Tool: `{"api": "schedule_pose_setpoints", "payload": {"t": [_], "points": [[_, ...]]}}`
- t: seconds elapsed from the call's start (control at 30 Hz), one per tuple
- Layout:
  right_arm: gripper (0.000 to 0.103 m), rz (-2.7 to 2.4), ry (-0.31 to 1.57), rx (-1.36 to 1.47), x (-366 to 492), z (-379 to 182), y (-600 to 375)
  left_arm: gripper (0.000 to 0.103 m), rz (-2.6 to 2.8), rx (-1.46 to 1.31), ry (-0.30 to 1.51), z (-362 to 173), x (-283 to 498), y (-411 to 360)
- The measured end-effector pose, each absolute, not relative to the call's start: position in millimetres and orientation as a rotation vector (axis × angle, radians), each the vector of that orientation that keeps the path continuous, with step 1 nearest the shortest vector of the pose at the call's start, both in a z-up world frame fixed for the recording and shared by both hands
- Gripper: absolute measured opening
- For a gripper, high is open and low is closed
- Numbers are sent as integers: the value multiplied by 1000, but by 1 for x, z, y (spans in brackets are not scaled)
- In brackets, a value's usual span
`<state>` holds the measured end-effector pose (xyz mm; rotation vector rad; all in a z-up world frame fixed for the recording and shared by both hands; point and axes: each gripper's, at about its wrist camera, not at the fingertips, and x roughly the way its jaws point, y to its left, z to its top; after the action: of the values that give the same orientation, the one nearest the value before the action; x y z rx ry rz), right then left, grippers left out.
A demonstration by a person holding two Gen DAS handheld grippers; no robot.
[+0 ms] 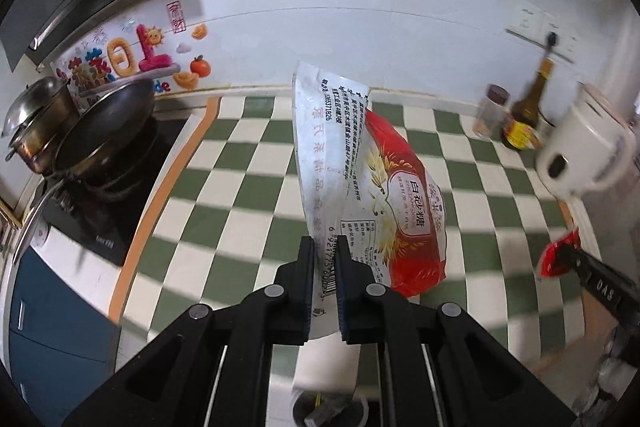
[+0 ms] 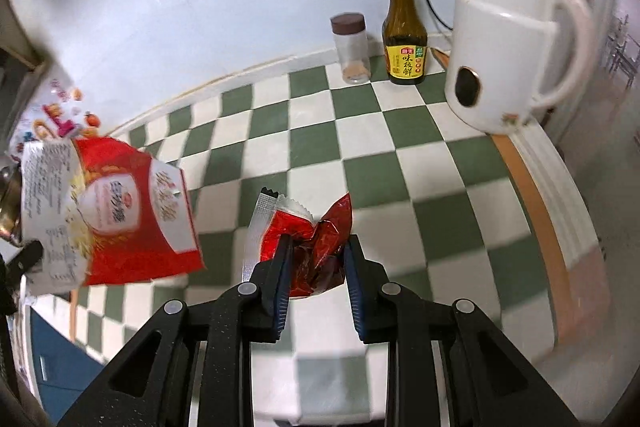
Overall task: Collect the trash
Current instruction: 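Carry the sugar bag and red wrapper down over the bin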
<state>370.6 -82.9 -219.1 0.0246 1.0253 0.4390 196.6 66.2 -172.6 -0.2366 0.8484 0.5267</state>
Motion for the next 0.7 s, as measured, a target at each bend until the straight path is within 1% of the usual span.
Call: {"api": "schedule_pose_setpoints", "payload": {"t": [0.17,0.33,0.47,0.57,0.7], "points": [[26,430,973,55,256,-189,-77,7,462,-222,843,-171,109,49],[26,428,1005,80,152,-182,-68,7,404,-220,884,-180,46,37],[26,432,1077,68,88,-202,-78,7,370,-226,941,-200,10,30],[26,431,1133,38,56,-225,-87,7,370,-235,991,-222,-7,26],[26,424,1205,8,40,-261,-95,7,389,-254,1075,-259,-18,23]]}}
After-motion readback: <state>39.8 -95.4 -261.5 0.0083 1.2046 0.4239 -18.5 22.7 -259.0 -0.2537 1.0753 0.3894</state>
